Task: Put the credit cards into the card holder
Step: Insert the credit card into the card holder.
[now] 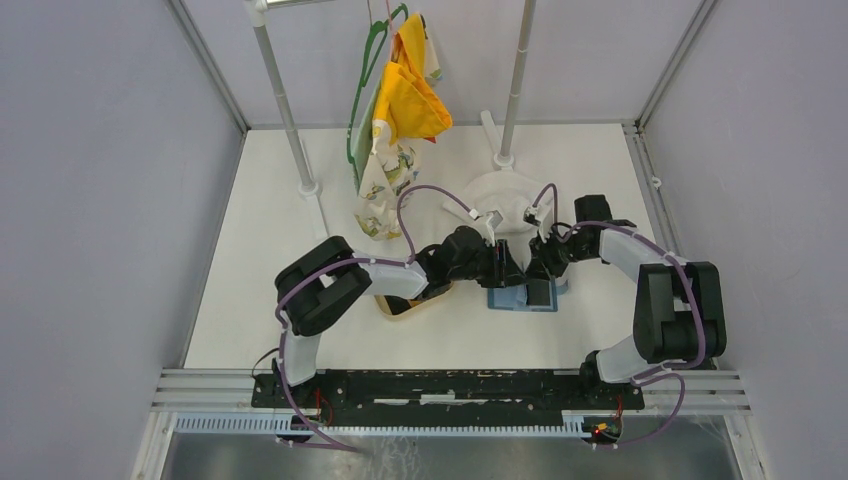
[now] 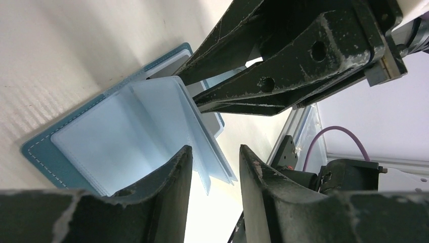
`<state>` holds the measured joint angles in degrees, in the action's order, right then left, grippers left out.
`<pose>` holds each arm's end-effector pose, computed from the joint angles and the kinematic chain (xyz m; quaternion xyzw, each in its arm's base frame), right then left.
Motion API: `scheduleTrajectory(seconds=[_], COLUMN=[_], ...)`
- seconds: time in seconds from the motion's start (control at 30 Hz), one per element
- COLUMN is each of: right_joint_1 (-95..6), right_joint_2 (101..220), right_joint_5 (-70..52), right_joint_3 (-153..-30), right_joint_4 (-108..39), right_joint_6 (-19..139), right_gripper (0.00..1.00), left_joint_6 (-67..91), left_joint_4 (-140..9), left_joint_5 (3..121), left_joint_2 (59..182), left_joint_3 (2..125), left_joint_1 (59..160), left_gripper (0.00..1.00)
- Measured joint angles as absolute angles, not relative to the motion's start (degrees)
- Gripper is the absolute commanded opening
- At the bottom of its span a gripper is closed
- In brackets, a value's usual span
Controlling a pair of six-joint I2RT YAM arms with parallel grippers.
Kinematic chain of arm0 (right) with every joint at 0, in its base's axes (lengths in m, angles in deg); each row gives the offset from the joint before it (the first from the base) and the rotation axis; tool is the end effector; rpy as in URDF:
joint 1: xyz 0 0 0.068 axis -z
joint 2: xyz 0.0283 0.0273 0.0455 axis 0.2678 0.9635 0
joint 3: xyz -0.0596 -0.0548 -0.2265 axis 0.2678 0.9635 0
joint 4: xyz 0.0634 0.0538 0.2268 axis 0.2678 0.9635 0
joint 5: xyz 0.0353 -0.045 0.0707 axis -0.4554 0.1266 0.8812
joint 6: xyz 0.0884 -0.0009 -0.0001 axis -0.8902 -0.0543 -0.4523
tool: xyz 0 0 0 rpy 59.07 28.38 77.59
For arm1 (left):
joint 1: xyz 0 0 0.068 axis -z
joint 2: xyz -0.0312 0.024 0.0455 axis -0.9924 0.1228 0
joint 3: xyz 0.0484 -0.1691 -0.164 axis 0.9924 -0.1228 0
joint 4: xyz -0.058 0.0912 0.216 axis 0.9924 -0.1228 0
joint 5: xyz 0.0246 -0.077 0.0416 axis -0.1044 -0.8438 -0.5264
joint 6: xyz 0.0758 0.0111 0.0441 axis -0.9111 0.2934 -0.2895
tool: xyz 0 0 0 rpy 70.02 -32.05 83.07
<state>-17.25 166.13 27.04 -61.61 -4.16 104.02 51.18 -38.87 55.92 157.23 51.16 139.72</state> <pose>0.2534 0.0622 0.1173 -0.3611 0.8440 0.3078 0.2501 0.2186 -0.3688 0.1283 0.1105 0.8238 -0.5018 0.2394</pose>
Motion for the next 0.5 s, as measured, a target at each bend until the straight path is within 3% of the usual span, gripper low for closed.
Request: scheduleTrajectory(seconds=[0.5], right_joint_1=[-16.33], right_joint_2=[166.02], right_joint_5=[28.14], right_joint_3=[-61.58], right_joint_4=[-3.61], right_joint_6=[104.11], right_gripper=[0.31], left_joint_6=[53.37], left_joint_4=[-36.12], left_joint_5=[54.69], left_joint_2=[159.5], left_joint_3=[51.18], left_joint_1=[139.7], left_gripper=[0.14])
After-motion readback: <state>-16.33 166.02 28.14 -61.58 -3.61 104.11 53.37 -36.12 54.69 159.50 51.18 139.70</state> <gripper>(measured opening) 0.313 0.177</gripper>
